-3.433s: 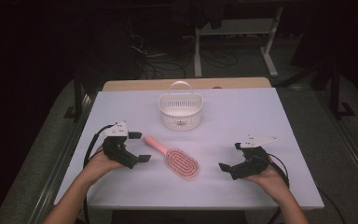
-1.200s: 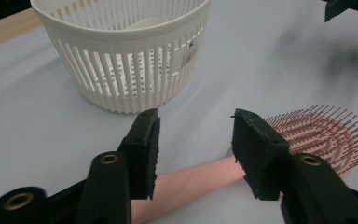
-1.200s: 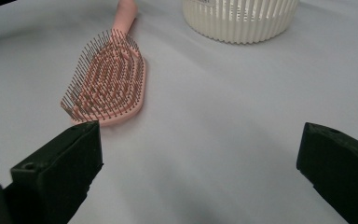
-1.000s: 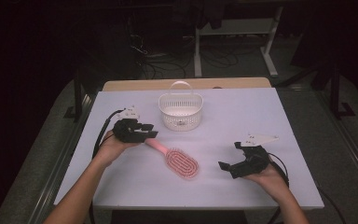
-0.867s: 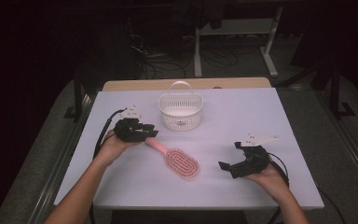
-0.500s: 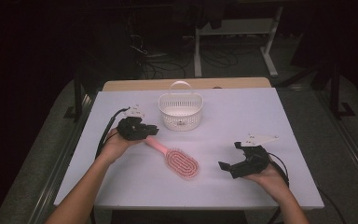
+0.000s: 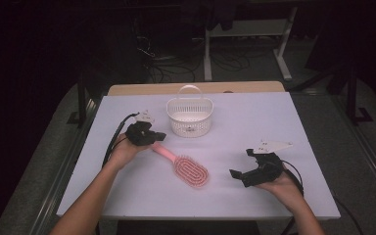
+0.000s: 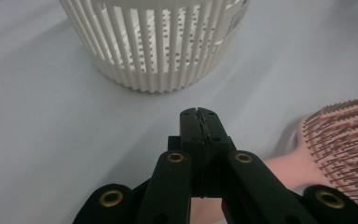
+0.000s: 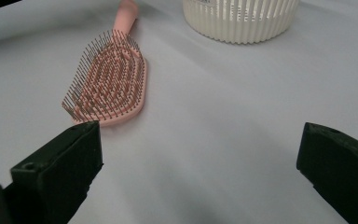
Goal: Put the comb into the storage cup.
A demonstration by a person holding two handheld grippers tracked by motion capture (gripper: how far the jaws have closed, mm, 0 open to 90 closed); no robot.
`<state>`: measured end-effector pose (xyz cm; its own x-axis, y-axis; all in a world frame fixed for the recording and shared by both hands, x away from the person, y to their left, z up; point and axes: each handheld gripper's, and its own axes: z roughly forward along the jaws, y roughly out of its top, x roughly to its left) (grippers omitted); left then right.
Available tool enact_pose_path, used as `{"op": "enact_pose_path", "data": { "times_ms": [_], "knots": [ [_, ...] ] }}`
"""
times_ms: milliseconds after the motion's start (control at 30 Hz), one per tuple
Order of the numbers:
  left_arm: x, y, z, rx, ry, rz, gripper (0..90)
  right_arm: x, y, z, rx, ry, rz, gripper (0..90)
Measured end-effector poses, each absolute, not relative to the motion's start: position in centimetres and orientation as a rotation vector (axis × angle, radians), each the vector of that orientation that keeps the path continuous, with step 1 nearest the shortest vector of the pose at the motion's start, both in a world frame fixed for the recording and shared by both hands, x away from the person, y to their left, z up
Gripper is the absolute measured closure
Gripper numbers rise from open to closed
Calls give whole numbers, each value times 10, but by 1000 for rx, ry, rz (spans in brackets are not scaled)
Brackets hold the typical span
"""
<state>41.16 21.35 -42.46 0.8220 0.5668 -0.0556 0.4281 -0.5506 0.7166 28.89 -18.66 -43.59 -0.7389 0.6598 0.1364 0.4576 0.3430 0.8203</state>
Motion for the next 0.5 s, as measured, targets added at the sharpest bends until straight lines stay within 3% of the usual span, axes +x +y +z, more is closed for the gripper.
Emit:
{"op": "enact_pose_path", "data": {
  "times_ms": [500],
  "knots": [
    [423, 215, -440, 2307, 767, 229, 900, 289, -187, -436, 1017, 2383, 1350, 0]
  ]
}}
